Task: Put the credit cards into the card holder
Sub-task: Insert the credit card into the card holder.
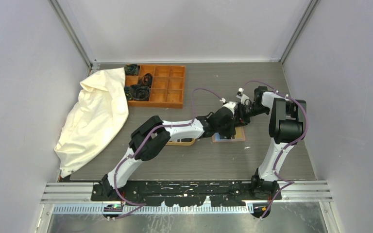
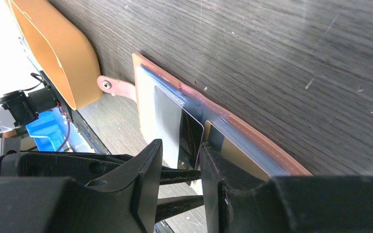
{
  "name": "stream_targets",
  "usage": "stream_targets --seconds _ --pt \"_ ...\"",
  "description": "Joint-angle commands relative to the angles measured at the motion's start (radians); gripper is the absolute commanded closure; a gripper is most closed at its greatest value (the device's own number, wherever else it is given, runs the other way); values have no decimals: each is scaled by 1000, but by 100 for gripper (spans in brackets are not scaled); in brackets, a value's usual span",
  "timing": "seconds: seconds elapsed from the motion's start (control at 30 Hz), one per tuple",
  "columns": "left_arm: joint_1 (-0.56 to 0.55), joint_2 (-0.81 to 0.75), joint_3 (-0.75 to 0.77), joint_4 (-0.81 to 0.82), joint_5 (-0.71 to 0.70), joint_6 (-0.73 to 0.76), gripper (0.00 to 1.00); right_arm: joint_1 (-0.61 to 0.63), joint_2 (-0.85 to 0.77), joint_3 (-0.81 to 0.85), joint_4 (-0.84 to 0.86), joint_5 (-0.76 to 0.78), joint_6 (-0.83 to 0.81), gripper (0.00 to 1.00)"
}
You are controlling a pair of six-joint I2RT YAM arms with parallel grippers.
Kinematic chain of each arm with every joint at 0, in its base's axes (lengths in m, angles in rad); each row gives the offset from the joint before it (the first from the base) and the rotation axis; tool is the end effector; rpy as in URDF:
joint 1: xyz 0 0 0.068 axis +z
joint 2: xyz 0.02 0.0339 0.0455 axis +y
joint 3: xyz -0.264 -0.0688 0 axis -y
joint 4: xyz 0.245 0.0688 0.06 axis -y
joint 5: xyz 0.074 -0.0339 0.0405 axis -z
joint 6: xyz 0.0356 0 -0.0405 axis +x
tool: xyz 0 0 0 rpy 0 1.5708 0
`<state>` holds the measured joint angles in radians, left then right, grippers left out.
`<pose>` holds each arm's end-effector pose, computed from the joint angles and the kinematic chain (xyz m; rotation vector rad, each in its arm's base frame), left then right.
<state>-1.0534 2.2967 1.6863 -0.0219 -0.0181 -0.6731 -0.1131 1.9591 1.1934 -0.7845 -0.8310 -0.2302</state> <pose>0.2572 -0.4506 0.1549 0.4368 2.3268 -0.8983 0.3410 -0.0123 0.1333 -0.1727 2.7338 1.1859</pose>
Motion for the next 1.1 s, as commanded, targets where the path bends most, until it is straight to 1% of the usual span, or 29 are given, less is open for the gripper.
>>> stream_targets --seconds 0.0,0.27,0.5,0.63,0.8,0.9,0.97,1.07 --pt "18 -22 28 -33 -112 39 78 12 -53 19 -60 -12 -11 59" --pt "20 -82 -18 -21 -138 70 79 12 -92 16 -59 -5 -21 54" --pt "19 -201 -109 65 -46 112 79 12 -117 12 -59 0 -30 53" --pt "20 -281 -201 131 4 165 79 12 -128 11 -58 3 -35 54" --pt "38 -365 -321 196 114 240 78 18 -147 8 -58 48 -53 59" --pt "56 -408 -383 205 133 279 77 30 -158 8 -50 109 -55 70" --pt "71 -431 -418 210 138 303 77 44 -158 6 -43 148 -56 75" --pt "99 -452 -456 215 158 302 74 70 -144 7 -39 192 -54 81"
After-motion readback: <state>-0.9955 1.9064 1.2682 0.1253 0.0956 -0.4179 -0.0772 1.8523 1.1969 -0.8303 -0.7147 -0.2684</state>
